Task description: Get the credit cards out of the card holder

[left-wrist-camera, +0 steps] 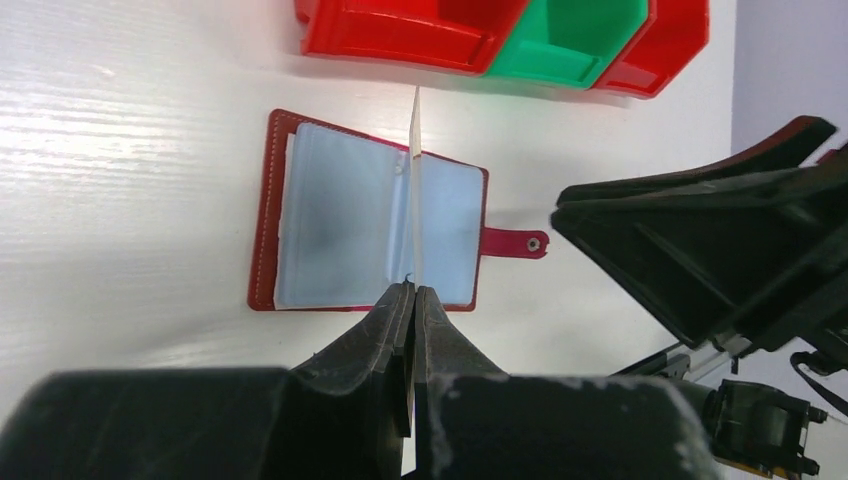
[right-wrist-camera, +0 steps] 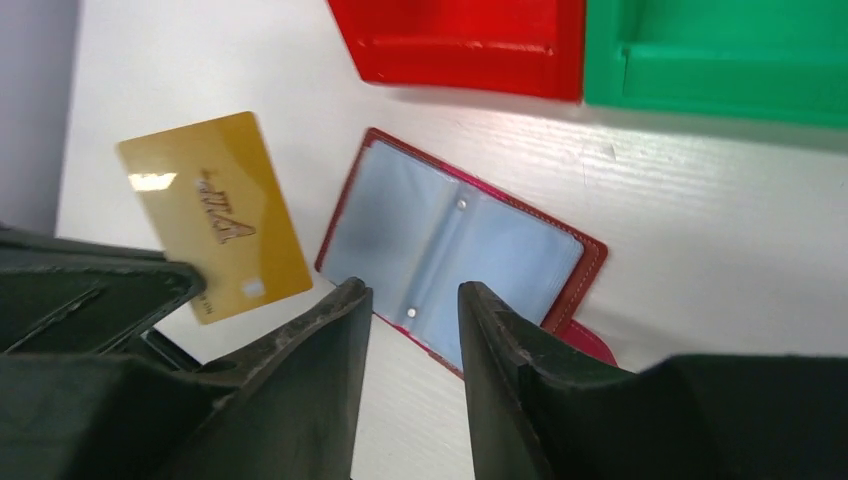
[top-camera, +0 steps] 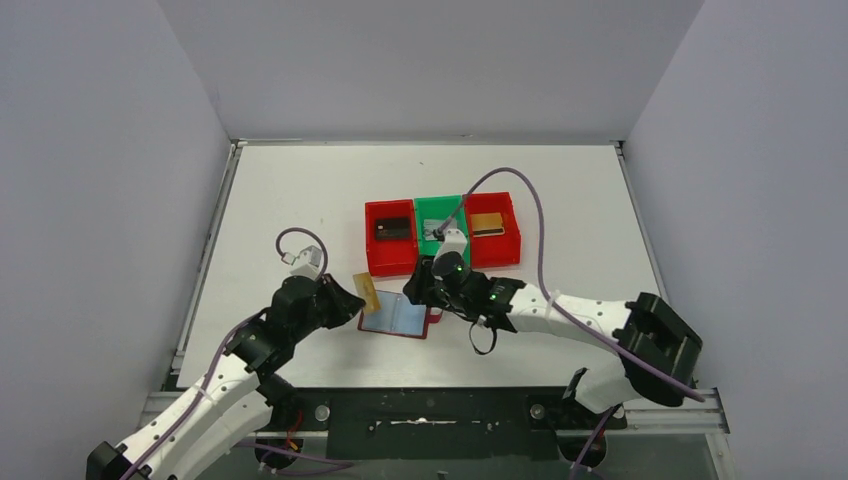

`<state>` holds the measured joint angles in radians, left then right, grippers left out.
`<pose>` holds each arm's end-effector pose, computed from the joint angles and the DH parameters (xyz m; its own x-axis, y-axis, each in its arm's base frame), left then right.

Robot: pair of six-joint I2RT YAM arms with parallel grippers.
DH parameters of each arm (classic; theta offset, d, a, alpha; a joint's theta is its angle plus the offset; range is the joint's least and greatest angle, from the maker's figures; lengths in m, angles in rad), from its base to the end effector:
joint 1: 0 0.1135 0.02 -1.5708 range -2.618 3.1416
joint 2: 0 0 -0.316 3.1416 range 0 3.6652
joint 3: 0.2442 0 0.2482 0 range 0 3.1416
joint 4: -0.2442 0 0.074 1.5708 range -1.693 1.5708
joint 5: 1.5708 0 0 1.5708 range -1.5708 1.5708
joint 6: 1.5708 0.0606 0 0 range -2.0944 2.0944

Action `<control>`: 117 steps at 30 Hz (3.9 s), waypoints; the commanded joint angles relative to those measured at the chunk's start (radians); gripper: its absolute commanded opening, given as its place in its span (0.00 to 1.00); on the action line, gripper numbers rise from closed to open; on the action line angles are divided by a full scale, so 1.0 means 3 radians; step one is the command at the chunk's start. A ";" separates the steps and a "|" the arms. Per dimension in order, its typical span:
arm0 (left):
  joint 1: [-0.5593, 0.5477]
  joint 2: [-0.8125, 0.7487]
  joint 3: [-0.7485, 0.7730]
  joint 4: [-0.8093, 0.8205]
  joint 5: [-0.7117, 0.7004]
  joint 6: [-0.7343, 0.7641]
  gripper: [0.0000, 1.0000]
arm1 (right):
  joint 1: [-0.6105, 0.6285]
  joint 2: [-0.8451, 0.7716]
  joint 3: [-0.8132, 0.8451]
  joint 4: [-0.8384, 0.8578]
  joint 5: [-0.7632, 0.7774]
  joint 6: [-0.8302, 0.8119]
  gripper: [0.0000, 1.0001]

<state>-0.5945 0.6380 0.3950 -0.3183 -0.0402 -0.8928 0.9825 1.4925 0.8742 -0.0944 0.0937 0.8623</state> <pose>0.1076 -0.0698 0.2304 -0.6905 -0.4725 -0.5477 -0.0101 0.7633 -0.6459 0.1867 0.2697 0.2500 -0.8352 0.1103 -0.5388 -0.2378 0.8109 0.5347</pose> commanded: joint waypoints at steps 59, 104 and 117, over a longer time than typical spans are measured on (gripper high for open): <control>0.0151 0.0229 0.0169 0.2137 0.1810 -0.0164 0.00 | -0.1250 -0.0521 -0.1035 0.4006 -0.3286 0.0847 0.18; 0.0289 0.0163 0.0341 0.1124 0.1256 0.0122 0.82 | -0.1352 -0.1089 -0.0892 0.2157 -0.2511 -0.0312 0.00; 0.0368 0.0336 0.1168 -0.0609 -0.0254 0.0864 0.91 | -0.1381 -0.1634 -0.0274 0.0119 0.0057 -0.2867 0.00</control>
<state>-0.5060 0.7063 0.6590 -0.3614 0.0669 -0.7292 0.5755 1.0218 0.7200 0.0738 -0.1898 0.2981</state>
